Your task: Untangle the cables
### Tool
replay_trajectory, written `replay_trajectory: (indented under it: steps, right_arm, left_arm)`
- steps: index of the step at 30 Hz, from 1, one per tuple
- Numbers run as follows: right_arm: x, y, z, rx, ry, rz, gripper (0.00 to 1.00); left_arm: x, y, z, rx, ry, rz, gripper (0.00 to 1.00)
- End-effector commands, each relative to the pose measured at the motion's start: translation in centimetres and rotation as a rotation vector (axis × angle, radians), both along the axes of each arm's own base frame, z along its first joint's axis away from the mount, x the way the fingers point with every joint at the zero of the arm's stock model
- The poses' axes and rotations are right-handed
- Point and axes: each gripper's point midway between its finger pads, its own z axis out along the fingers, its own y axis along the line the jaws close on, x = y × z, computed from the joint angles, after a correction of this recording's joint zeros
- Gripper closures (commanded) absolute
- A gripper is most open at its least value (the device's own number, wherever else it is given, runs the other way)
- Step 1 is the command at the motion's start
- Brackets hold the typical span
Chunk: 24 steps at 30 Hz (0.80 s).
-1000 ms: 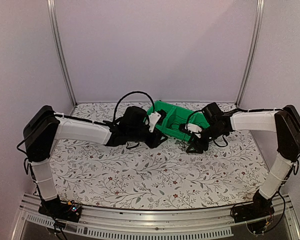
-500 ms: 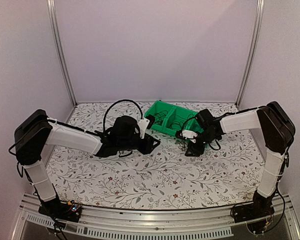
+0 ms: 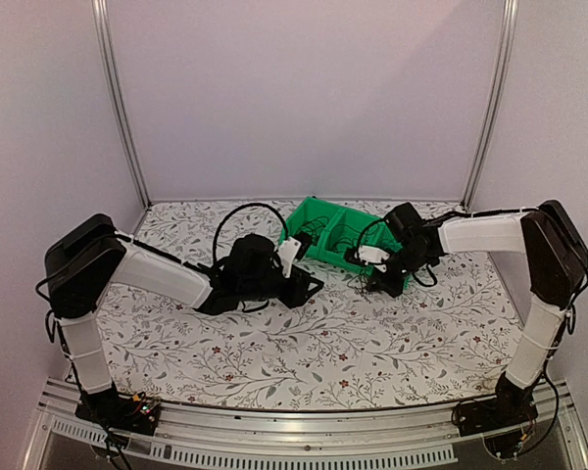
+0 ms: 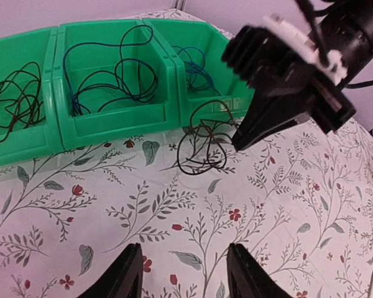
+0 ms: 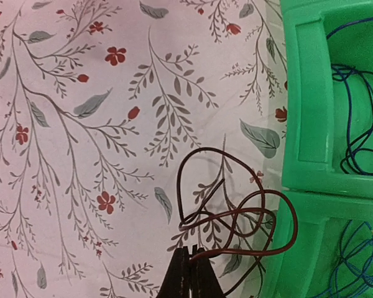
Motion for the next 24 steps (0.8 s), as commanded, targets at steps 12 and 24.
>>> replay_trajectory:
  steps: [12,24]
  right_arm:
    - [-3.5,2.4,12.9,0.236,-0.009,0.103,1.00]
    - [-3.8,2.8,12.9,0.222,-0.023,0.110,1.00]
  left_arm:
    - [-3.2,-4.4,3.1,-0.210,-0.048,-0.199,0.53]
    - [-0.7,-4.3,4.0,-0.562,0.326,-0.162,0.38]
